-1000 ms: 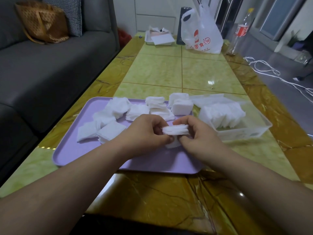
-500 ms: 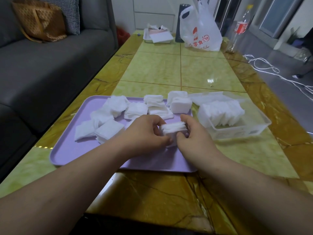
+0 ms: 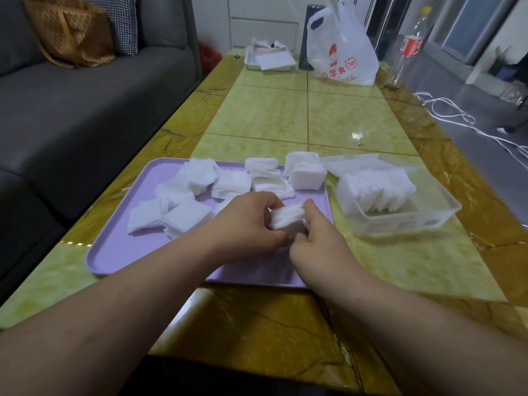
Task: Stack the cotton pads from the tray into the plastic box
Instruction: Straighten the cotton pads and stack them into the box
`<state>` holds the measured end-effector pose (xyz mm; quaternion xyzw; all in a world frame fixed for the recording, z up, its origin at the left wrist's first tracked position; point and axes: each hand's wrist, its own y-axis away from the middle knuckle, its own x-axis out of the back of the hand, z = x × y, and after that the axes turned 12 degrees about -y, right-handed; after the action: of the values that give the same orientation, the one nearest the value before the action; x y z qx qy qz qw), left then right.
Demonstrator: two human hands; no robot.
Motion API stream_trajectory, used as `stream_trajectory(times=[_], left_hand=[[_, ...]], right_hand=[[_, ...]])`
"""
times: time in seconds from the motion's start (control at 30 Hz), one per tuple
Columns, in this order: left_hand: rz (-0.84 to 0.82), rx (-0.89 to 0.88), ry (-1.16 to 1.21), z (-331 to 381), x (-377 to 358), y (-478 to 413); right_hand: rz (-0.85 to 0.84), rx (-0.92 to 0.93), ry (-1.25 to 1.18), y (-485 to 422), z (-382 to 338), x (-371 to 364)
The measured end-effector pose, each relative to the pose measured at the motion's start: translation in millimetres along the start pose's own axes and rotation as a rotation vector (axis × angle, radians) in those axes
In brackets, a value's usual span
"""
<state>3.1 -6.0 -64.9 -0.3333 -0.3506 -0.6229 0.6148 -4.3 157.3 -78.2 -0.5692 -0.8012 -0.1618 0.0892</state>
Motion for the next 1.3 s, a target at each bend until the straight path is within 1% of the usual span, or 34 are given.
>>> stream_trajectory(times=[0.13,0.27,0.33,0.4,0.5,0.57,0.67,0.77,0.9,1.07,1.17,1.3], left_hand=[[-0.028,-0.020,0.025,-4,8,1],[-0.031,-0.054,0.035,-6,13,7],[0.000,-0.054,0.034,-10,17,11],[0.069,-0.018,-0.040,-18,25,14],[0.180,0.089,-0.269,-32,44,23],[0.201,0.156,-0.323,-41,51,30],[0.106,0.214,-0.348,-47,50,40],[-0.015,0.182,-0.342,-43,40,43],[-0.028,0.157,-0.327,-33,38,36],[-0.226,0.215,-0.310,-22,39,32],[-0.207,0.168,-0.247,-18,40,31],[-0.108,0.085,0.011,-15,43,31]], right_hand=[[0.019,0.067,-0.004,-4,-1,5],[-0.018,0.192,0.117,-8,-1,10],[-0.025,0.247,0.131,-10,0,11],[0.002,0.284,0.129,-11,0,10],[0.049,0.289,0.132,-11,1,9],[0.067,0.290,0.133,-11,3,7],[0.055,0.264,0.138,-10,3,5],[0.035,0.255,0.150,-9,2,5],[0.058,0.271,0.152,-10,2,9],[0.068,0.247,0.112,-14,3,16],[0.066,0.251,0.095,-16,3,17],[0.066,0.254,0.054,-19,4,19]])
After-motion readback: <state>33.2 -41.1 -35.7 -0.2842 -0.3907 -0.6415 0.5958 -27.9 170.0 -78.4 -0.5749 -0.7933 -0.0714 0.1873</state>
